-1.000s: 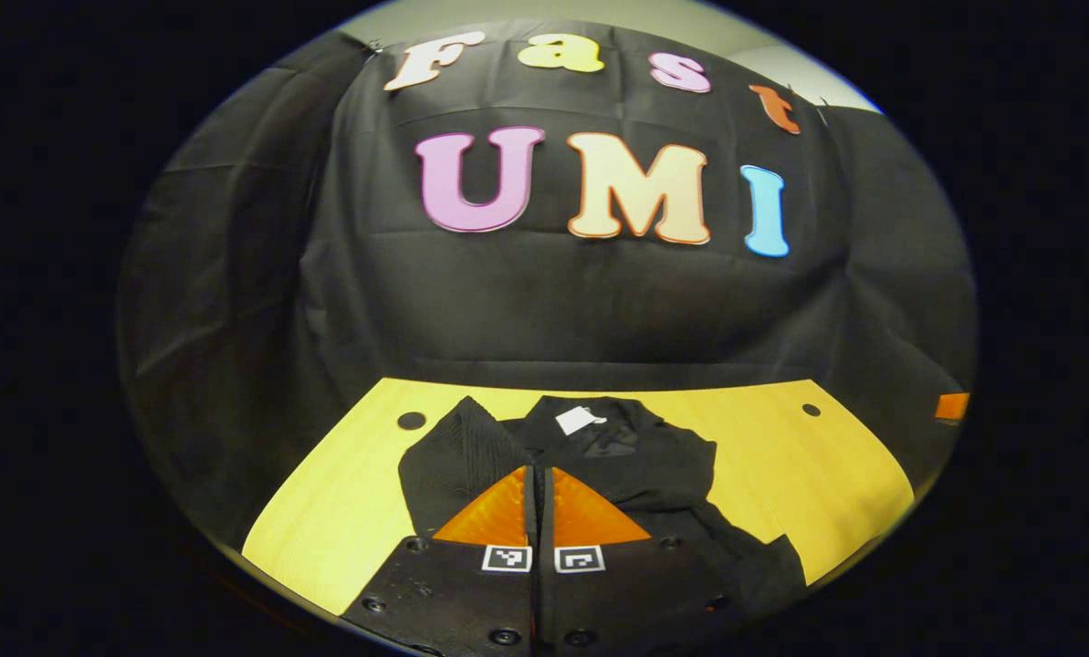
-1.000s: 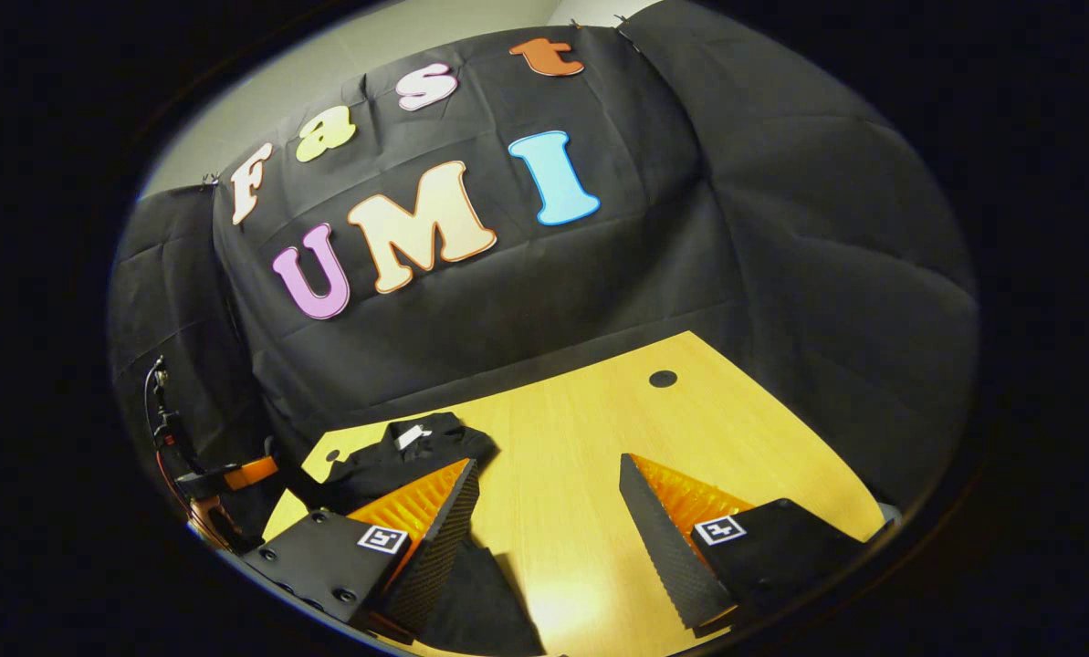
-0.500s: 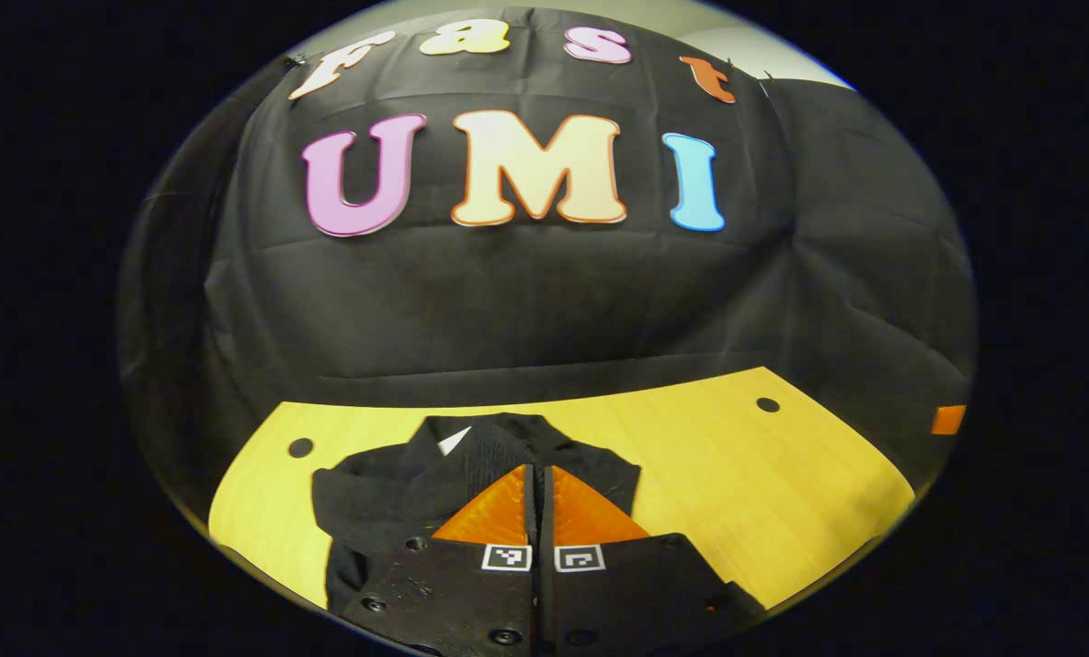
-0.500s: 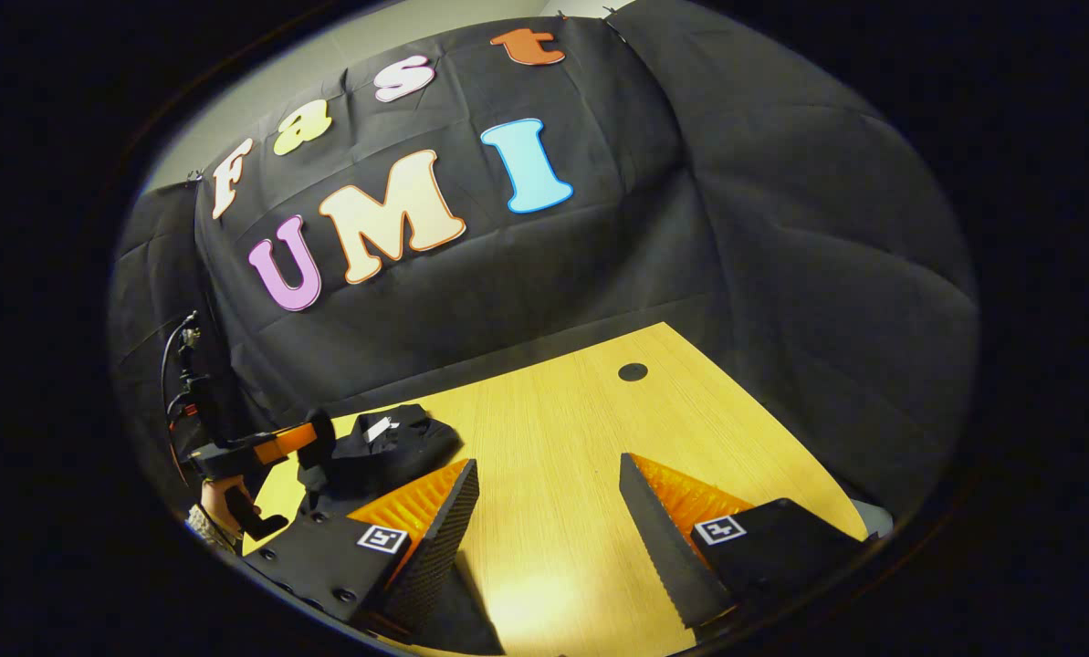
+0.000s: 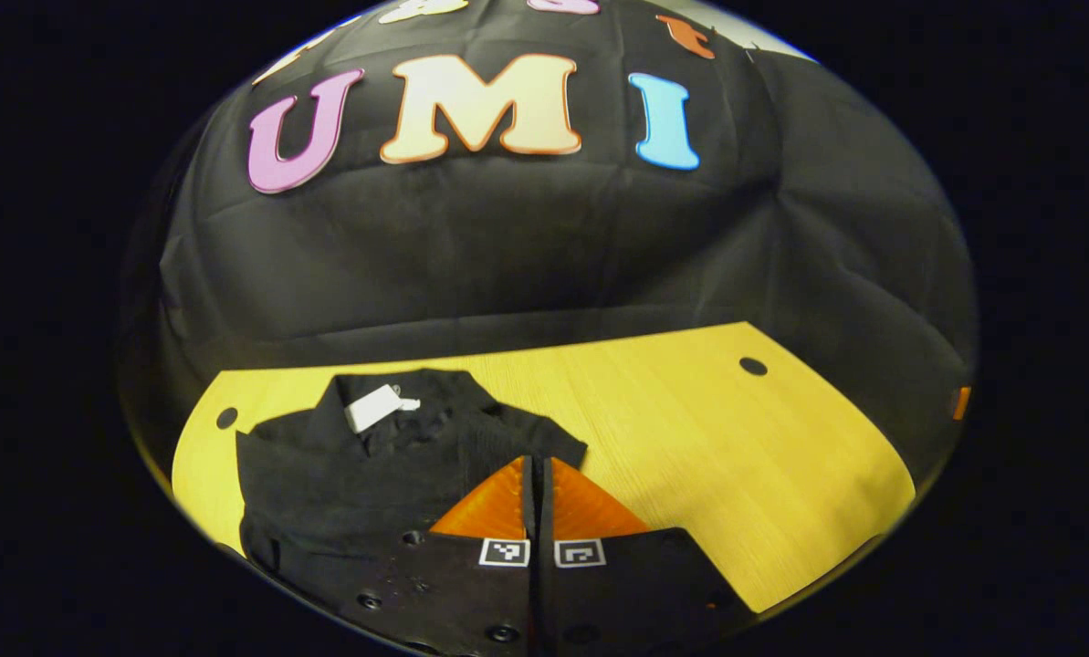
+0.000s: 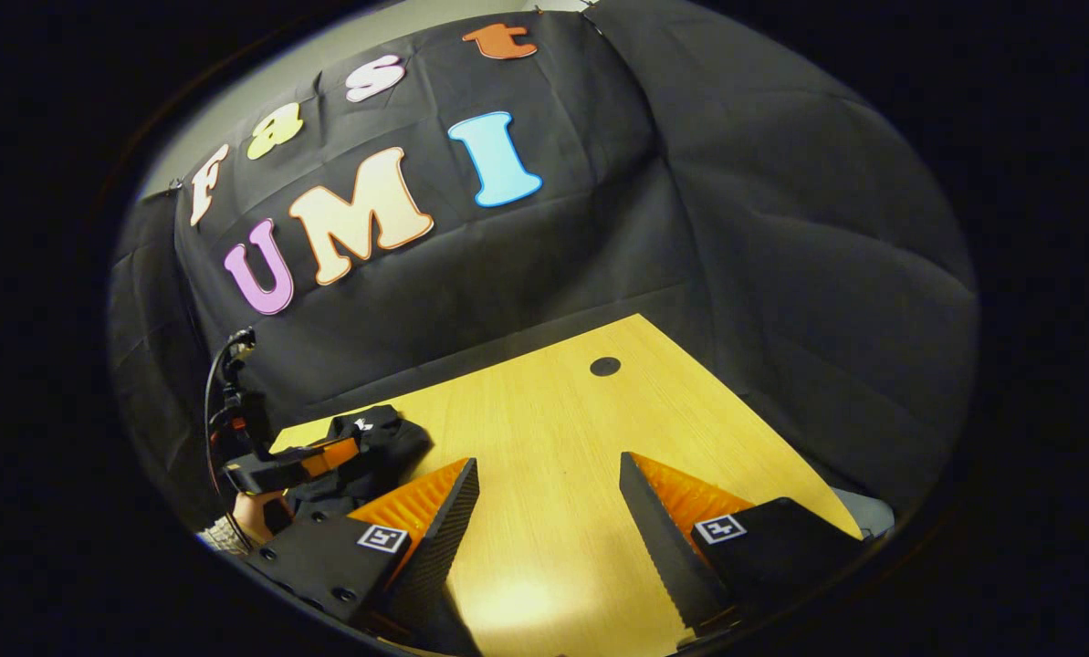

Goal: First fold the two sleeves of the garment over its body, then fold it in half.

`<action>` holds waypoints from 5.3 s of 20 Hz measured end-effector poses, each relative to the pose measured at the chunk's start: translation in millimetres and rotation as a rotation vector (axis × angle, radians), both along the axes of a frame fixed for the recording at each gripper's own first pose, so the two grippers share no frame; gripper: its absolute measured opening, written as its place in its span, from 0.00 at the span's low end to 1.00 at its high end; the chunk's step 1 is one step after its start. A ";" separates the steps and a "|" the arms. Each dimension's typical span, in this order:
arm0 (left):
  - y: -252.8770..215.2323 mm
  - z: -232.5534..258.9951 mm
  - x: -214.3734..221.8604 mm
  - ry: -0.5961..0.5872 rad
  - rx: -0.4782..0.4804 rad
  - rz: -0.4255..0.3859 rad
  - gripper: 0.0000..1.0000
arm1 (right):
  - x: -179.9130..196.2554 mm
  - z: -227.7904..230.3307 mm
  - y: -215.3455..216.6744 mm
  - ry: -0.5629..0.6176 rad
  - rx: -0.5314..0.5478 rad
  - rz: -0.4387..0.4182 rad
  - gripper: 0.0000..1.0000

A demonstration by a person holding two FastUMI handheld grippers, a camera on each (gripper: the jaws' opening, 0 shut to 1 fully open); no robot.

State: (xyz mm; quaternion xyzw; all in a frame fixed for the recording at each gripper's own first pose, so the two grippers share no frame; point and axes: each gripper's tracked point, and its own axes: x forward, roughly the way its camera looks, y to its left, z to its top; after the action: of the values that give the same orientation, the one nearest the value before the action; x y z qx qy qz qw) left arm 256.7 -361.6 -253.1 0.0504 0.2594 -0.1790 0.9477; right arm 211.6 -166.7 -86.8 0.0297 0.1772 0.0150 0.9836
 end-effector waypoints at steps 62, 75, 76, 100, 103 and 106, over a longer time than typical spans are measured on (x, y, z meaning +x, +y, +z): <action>324.6 -69.8 -286.0 0.189 0.031 0.280 0.96 | -150.4 -253.9 160.0 0.384 -0.257 0.176 0.98; 334.5 -77.1 -303.2 0.151 0.100 0.254 0.95 | -157.0 -264.0 153.7 0.352 -0.351 0.160 0.99; 332.7 -78.7 -304.1 0.144 0.102 0.247 0.95 | -157.0 -263.8 154.0 0.343 -0.358 0.160 0.99; 314.8 -76.7 -310.2 0.172 -0.065 0.240 0.00 | -164.3 -273.0 186.5 0.417 -0.167 0.143 0.03; 313.2 -76.3 -310.3 0.177 -0.038 0.238 0.00 | -165.9 -272.2 186.7 0.400 -0.219 0.128 0.02; 312.5 -74.9 -310.9 0.175 0.004 0.206 0.00 | -168.0 -273.3 191.7 0.400 -0.248 0.133 0.02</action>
State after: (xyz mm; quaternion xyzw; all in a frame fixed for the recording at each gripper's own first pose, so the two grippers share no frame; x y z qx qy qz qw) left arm -54.2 -49.1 -328.0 0.0097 0.3455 -0.0841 0.9346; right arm 43.6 25.0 -360.0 -0.1005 0.3704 0.0517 0.9220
